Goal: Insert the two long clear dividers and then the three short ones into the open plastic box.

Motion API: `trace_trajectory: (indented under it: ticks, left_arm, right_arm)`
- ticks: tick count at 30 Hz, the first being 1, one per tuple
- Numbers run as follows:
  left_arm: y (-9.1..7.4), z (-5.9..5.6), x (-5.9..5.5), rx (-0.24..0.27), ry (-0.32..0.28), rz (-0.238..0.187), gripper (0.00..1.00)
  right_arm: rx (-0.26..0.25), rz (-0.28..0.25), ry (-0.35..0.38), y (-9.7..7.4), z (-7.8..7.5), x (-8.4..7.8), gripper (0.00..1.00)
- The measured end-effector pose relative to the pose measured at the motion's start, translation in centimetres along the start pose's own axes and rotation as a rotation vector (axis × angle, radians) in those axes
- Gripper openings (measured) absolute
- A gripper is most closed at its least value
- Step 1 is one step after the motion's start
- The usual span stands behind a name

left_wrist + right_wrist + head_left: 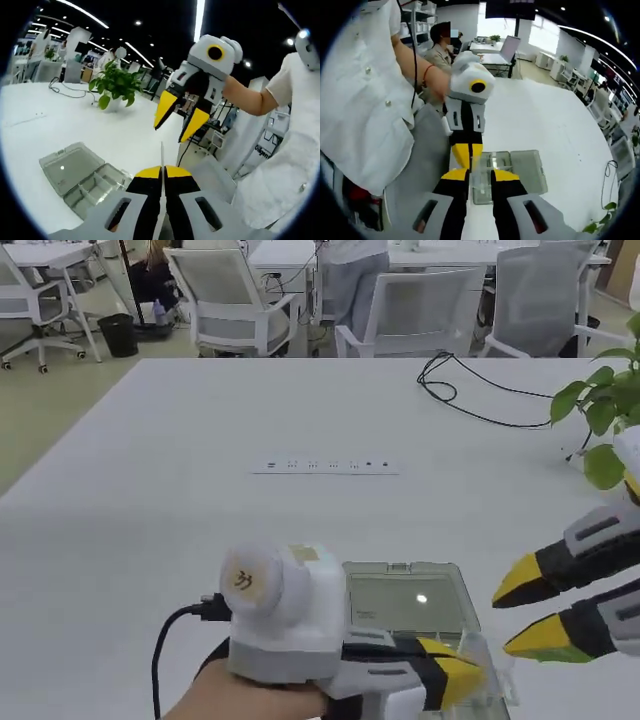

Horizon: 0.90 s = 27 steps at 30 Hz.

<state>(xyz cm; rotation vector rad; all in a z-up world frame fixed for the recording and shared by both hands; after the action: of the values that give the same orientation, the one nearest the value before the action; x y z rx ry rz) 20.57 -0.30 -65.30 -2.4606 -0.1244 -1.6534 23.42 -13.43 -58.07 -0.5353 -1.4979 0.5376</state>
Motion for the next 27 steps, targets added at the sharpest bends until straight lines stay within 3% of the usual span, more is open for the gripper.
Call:
trace_trajectory:
  ticks: [5, 7, 18, 27]
  left_arm:
    - [-0.1, -0.6, 0.3, -0.047, 0.059, -0.021, 0.0]
    - [-0.2, -0.7, 0.4, -0.06, 0.083, -0.024, 0.0]
    - [-0.2, -1.2, 0.3, -0.107, 0.113, -0.026, 0.0]
    - [-0.2, -1.4, 0.3, -0.116, 0.126, -0.028, 0.0]
  right_arm:
    - [0.128, 0.004, 0.04, 0.7, 0.9, -0.1, 0.16]
    - [0.156, 0.017, 0.032, 1.1, 1.2, -0.1, 0.15]
    - [0.237, 0.011, 0.06, 2.2, 2.1, 0.1, 0.07]
    - [0.264, -0.002, 0.084, 2.4, 2.3, 0.0, 0.03]
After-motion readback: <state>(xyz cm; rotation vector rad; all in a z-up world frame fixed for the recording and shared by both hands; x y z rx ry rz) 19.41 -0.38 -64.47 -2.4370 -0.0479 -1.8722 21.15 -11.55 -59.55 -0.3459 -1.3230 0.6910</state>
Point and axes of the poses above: the centre of the closed fingertips' face, and the gripper's own axes: y roughly forward along the fingers, z roughly to its left, x roughly out of its top, the point moved 8 cm from there along -y, roughly backward along the fingers, and after that the axes turned 8 degrees about -z, right-handed, at the moved point
